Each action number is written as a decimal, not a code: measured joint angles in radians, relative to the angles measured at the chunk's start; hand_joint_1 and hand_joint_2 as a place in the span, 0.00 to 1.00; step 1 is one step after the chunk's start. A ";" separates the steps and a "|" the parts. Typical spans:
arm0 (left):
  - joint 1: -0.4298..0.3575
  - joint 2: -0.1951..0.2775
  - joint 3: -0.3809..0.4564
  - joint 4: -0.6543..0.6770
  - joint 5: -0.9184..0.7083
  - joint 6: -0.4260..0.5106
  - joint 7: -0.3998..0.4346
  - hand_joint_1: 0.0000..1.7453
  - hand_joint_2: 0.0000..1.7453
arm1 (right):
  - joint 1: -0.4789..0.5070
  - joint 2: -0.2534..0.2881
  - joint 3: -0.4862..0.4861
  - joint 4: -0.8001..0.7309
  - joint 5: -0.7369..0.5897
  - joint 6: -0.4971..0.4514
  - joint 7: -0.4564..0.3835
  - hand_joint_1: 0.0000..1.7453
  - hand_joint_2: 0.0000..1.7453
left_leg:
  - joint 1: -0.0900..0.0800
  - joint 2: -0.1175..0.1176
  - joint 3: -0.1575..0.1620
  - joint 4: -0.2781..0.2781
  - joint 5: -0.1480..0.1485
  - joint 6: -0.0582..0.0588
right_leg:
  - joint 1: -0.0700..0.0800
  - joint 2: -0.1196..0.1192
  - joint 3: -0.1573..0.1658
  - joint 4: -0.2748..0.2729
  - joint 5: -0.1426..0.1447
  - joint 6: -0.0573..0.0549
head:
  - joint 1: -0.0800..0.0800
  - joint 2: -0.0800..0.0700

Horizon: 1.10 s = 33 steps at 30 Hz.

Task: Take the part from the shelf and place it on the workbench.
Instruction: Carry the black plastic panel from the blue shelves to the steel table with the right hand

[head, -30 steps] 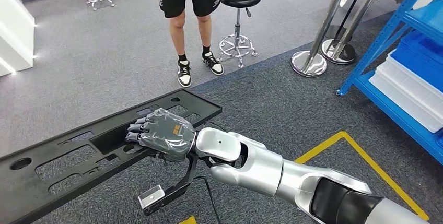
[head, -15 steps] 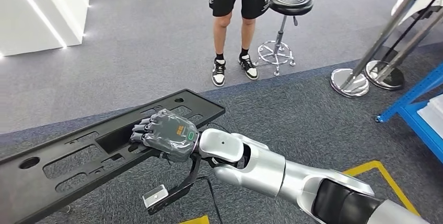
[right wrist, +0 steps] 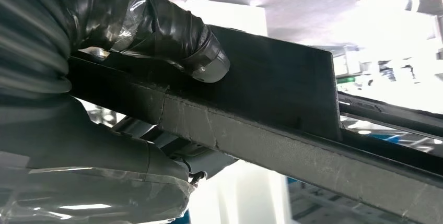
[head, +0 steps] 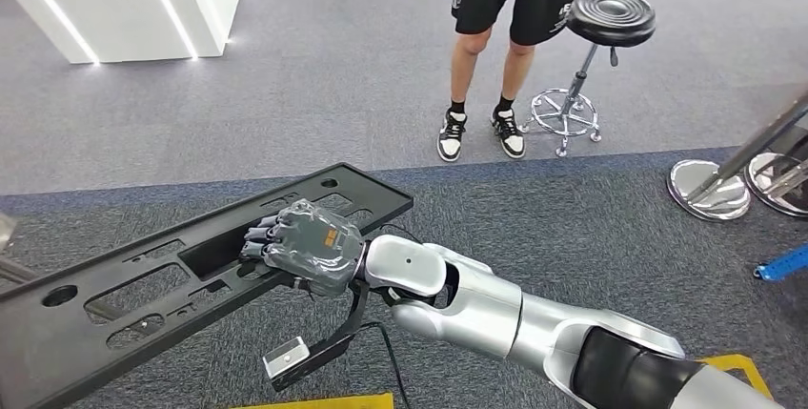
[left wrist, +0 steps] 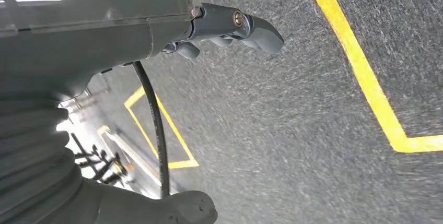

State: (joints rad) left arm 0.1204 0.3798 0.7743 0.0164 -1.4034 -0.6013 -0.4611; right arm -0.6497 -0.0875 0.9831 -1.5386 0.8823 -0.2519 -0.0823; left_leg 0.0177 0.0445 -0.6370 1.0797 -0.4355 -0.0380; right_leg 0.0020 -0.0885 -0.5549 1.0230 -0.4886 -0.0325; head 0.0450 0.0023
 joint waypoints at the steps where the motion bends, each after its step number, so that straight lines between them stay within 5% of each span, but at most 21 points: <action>1: 0.000 0.000 0.001 0.000 0.000 0.000 0.000 0.00 1.00 | 0.000 0.000 0.000 0.000 0.000 0.000 0.000 1.00 1.00 | -0.005 0.014 0.022 -0.041 0.011 0.007 | 0.002 -0.010 0.004 0.000 -0.004 0.005 | 0.000 0.000; 4: 0.004 0.001 0.003 0.000 0.000 0.000 0.000 0.00 1.00 | 0.000 -0.001 -0.002 0.000 0.000 0.000 0.000 1.00 1.00 | -0.013 -0.005 0.029 -0.060 0.014 0.028 | 0.003 -0.035 0.010 -0.003 -0.011 0.020 | 0.000 0.000; 7: 0.010 0.003 0.009 0.000 0.000 0.000 -0.001 0.00 1.00 | 0.000 -0.003 -0.006 -0.003 0.000 -0.002 0.000 1.00 1.00 | -0.007 -0.037 0.039 -0.076 0.020 0.046 | -0.004 0.024 -0.016 0.068 -0.057 0.031 | 0.000 0.000; 9: 0.006 0.003 0.011 0.000 0.000 0.000 -0.001 0.00 1.00 | 0.003 -0.007 -0.010 -0.004 0.000 -0.003 0.000 1.00 1.00 | -0.008 -0.059 0.040 -0.076 0.020 0.053 | -0.006 0.071 -0.082 0.199 -0.116 0.030 | 0.000 0.000; 11: 0.004 0.003 0.012 0.000 0.000 0.000 -0.001 0.00 1.00 | 0.009 -0.013 -0.010 -0.004 0.000 -0.003 0.000 1.00 1.00 | -0.009 -0.086 0.040 -0.075 0.018 0.055 | -0.006 0.081 -0.137 0.286 -0.133 0.029 | 0.000 0.000; 13: 0.005 0.003 0.014 0.000 0.000 0.000 -0.002 0.00 1.00 | 0.012 -0.016 -0.011 -0.004 0.000 -0.003 0.000 1.00 1.00 | -0.009 -0.116 0.042 -0.070 0.016 0.053 | -0.006 0.090 -0.124 0.228 -0.071 0.026 | 0.000 0.000; 15: 0.006 0.003 0.015 0.000 0.000 0.000 -0.002 0.00 1.00 | 0.012 -0.017 -0.015 -0.005 0.001 -0.003 0.000 1.00 1.00 | -0.010 -0.145 0.040 -0.061 0.011 0.047 | -0.010 0.133 -0.069 0.093 0.002 0.021 | 0.000 0.000; 17: 0.007 0.003 0.017 0.000 0.000 -0.001 -0.002 0.00 1.00 | 0.012 -0.019 -0.018 -0.006 0.001 -0.003 -0.001 1.00 1.00 | -0.008 -0.168 0.033 -0.055 0.008 0.037 | -0.012 0.165 -0.040 0.023 0.023 0.020 | 0.000 0.000; 19: 0.014 0.003 0.019 0.000 0.000 -0.002 -0.003 0.00 1.00 | 0.012 -0.020 -0.021 -0.007 0.003 -0.003 -0.001 1.00 1.00 | -0.003 -0.190 0.026 -0.058 0.010 0.023 | -0.009 0.150 -0.036 0.015 0.022 0.016 | 0.000 0.000; 21: 0.022 0.003 0.020 0.000 0.000 -0.003 -0.003 0.00 1.00 | 0.011 -0.021 -0.023 -0.008 0.004 -0.003 -0.001 1.00 1.00 | -0.001 -0.165 0.017 -0.042 0.000 0.012 | -0.010 0.126 -0.027 0.002 0.027 0.005 | 0.000 0.000; 24: 0.019 0.005 0.025 0.000 0.000 -0.002 -0.003 0.00 1.00 | 0.012 -0.022 -0.025 -0.008 0.004 -0.003 -0.002 1.00 1.00 | -0.003 -0.073 -0.054 0.103 -0.076 0.001 | -0.007 0.084 -0.016 -0.010 0.026 -0.007 | 0.000 0.000; 26: 0.016 0.004 0.029 0.000 0.000 -0.002 -0.004 0.00 1.00 | 0.016 -0.024 -0.026 -0.008 0.005 -0.003 -0.002 1.00 1.00 | 0.000 -0.055 -0.106 0.203 -0.109 -0.005 | -0.003 0.055 -0.015 -0.008 0.021 -0.009 | 0.000 0.000; 27: 0.017 0.003 0.031 0.000 0.000 -0.002 -0.004 0.00 1.00 | 0.017 -0.025 -0.026 -0.008 0.006 -0.003 -0.002 1.00 1.00 | 0.002 -0.051 -0.108 0.206 -0.100 -0.006 | -0.001 0.041 -0.014 -0.007 0.018 -0.009 | 0.000 0.000; 30: 0.022 0.005 0.037 0.000 0.001 -0.002 -0.005 0.00 1.00 | 0.018 -0.025 -0.028 -0.008 0.006 -0.004 -0.002 1.00 1.00 | -0.003 -0.011 -0.014 0.034 -0.013 0.002 | 0.003 0.004 -0.005 -0.005 0.007 -0.004 | 0.000 0.000; 33: 0.024 0.008 0.040 0.000 0.001 -0.004 -0.005 0.00 1.00 | 0.018 -0.026 -0.033 -0.008 0.007 -0.004 -0.003 1.00 1.00 | -0.017 0.021 0.031 -0.056 0.008 0.023 | 0.009 -0.026 0.003 -0.005 -0.003 0.008 | 0.000 0.000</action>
State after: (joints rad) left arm 0.1447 0.3882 0.8145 0.0164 -1.4020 -0.6048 -0.4665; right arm -0.6321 -0.1134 0.9502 -1.5466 0.8889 -0.2562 -0.0853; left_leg 0.0006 0.0659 -0.6063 1.0233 -0.4274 -0.0149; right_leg 0.0107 -0.1144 -0.5516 1.0183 -0.4912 -0.0242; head 0.0450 0.0023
